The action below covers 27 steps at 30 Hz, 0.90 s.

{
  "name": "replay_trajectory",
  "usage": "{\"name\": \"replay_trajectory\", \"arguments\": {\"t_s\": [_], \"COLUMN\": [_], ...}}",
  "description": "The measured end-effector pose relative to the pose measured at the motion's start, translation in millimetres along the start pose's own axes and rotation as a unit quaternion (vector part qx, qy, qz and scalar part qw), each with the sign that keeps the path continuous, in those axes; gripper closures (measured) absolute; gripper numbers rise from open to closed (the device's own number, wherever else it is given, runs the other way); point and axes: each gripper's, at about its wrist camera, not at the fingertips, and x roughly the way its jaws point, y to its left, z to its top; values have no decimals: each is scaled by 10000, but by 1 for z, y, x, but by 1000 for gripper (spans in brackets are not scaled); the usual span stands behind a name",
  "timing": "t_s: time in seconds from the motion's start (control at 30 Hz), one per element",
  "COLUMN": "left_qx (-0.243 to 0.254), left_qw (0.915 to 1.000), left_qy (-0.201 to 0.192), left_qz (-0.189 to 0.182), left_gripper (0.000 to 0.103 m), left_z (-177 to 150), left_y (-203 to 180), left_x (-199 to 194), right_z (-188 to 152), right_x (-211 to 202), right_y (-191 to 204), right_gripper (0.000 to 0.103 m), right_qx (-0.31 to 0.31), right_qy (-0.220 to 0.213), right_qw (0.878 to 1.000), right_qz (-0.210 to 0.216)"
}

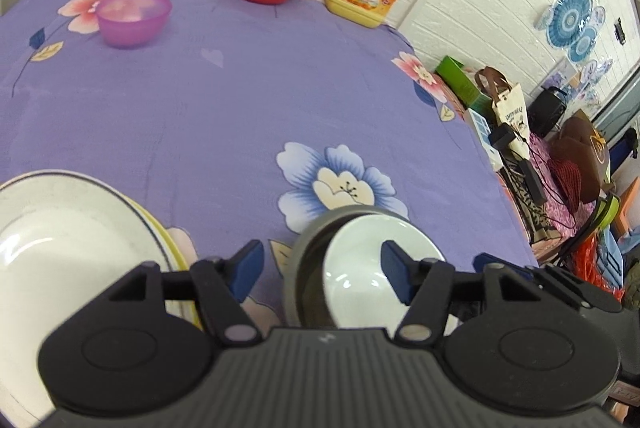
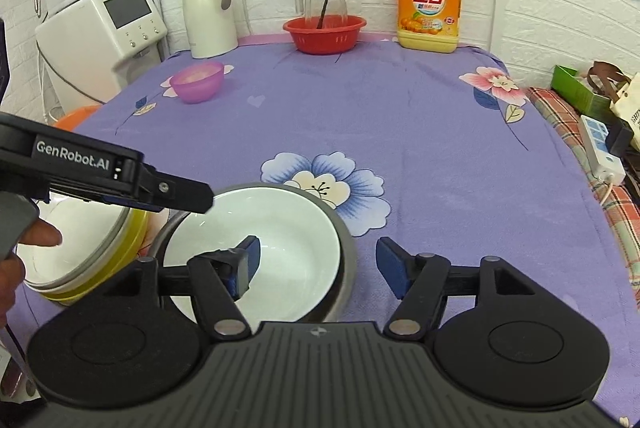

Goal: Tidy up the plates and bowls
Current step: 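Move the right tool to the pink plastic bowl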

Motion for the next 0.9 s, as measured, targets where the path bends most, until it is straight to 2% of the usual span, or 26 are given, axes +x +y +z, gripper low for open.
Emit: {"name": "replay_trajectory", "arguments": {"t_s": [0.17,0.47,0.63,0.9], "left_qx": [-122,-439,-719,-1034], "left_qw": [9996,9960,9911,9847], "left_qy": [-168,-574,-802,-914], "left_qz": [197,529,783,1067], "left_gripper": [40,40,39,39], "left_z": [11,35,51,83], "left_y": [21,72,109,162], "left_x": [-10,-40,-55,-55], "right_z": [2,24,42,80], "right_x": [0,11,29,61], "right_y": [-1,21,41,71], "right_gripper": [0,0,0,0], "right_qx": [52,10,-61,-163], "right_qy": [-14,-122,-87,-48], "right_qw": [10000,9992,9982,9952], "right_qz": [16,379,599,960]}}
